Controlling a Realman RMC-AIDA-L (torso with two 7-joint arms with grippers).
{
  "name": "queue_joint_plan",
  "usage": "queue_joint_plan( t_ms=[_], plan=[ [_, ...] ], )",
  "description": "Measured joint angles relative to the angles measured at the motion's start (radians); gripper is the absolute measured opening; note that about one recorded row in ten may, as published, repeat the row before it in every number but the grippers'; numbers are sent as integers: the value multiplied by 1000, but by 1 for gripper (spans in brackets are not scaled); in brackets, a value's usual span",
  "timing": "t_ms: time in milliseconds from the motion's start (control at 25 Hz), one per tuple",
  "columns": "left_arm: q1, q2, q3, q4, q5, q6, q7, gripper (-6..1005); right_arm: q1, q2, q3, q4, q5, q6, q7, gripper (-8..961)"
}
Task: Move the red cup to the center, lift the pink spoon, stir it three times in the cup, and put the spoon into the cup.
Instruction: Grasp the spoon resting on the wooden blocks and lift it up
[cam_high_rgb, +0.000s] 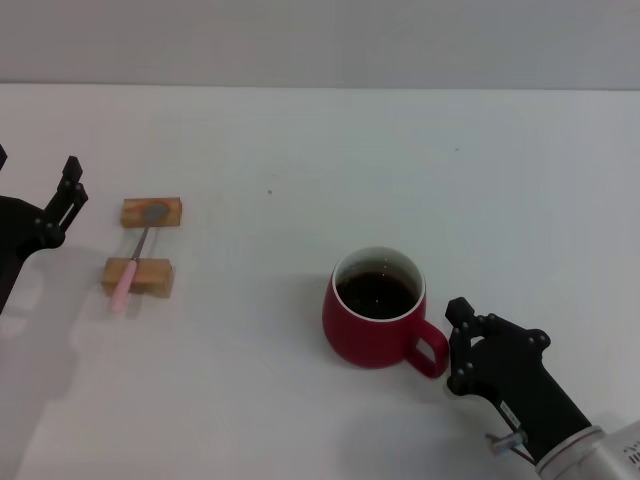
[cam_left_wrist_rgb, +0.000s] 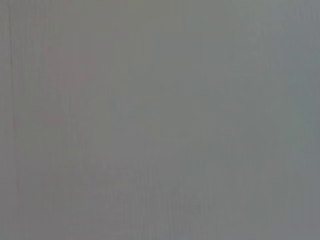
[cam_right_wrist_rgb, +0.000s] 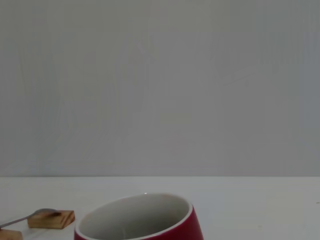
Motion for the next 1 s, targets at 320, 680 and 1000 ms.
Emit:
queue_joint_plan(
  t_ms=[320, 680, 1000],
  plan=[
    [2, 0, 0, 0, 0, 4, 0, 843, 19, 0, 0, 1, 0, 22, 0, 0],
    [6, 0, 0, 0, 0, 4, 0, 843, 34, 0, 2, 0, 0, 29, 0, -1],
    [6, 1, 0, 0, 0, 4, 0, 842, 51, 0, 6, -1, 0, 51, 0, 0]
  ],
)
